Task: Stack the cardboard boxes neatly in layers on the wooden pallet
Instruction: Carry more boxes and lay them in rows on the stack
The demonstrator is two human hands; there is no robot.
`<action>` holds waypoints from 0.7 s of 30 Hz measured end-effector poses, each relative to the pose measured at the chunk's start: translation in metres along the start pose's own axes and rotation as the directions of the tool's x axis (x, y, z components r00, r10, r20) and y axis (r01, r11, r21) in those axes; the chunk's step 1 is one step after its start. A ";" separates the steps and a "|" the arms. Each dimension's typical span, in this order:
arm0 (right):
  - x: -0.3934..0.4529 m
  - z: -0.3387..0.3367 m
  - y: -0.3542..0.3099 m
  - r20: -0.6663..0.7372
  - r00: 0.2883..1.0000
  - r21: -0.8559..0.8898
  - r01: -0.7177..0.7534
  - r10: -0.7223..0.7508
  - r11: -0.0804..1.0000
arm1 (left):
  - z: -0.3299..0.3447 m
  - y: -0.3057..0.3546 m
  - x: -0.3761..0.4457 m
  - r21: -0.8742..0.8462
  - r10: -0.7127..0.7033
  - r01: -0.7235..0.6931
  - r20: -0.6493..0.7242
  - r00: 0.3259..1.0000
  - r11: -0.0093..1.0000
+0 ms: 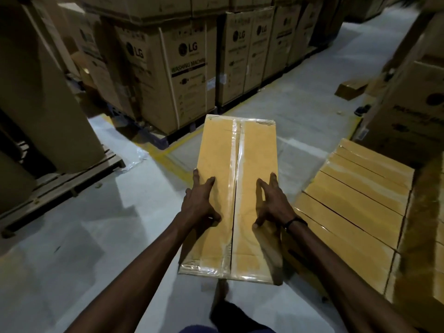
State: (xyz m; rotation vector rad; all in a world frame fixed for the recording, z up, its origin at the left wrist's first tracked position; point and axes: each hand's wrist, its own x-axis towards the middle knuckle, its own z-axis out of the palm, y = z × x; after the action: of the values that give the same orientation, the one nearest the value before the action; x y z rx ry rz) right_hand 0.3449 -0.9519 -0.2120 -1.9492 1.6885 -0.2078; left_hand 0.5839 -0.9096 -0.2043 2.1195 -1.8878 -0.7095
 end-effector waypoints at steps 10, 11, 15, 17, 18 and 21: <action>0.185 -0.033 -0.018 -0.073 0.996 0.036 -0.044 0.046 0.998 | -0.052 -0.003 0.208 0.077 0.085 -0.087 0.021 0.996 0.993; 0.208 -0.040 -0.021 -0.081 0.996 0.046 -0.043 0.046 0.998 | -0.061 -0.002 0.233 0.083 0.090 -0.092 0.026 0.996 0.992; 0.281 -0.063 -0.031 -0.086 0.994 0.058 -0.064 0.069 0.996 | -0.087 0.005 0.316 0.099 0.117 -0.120 0.037 0.992 0.988; 0.315 -0.075 -0.034 -0.082 0.993 0.058 -0.080 0.084 0.995 | -0.098 0.011 0.353 0.095 0.117 -0.121 0.051 0.992 0.988; 0.333 -0.079 -0.034 -0.092 0.992 0.060 -0.085 0.090 0.995 | -0.103 0.015 0.373 0.093 0.119 -0.124 0.061 0.991 0.988; 0.377 -0.093 -0.027 -0.124 0.986 0.051 -0.106 0.112 0.993 | -0.112 0.027 0.427 0.088 0.137 -0.145 0.093 0.986 0.985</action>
State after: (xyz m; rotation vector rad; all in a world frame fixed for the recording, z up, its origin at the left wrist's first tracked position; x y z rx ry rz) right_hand 0.4012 -1.3374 -0.2080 -1.8392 1.8499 -0.3310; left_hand 0.6404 -1.3475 -0.1843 2.0133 -2.1326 -0.7044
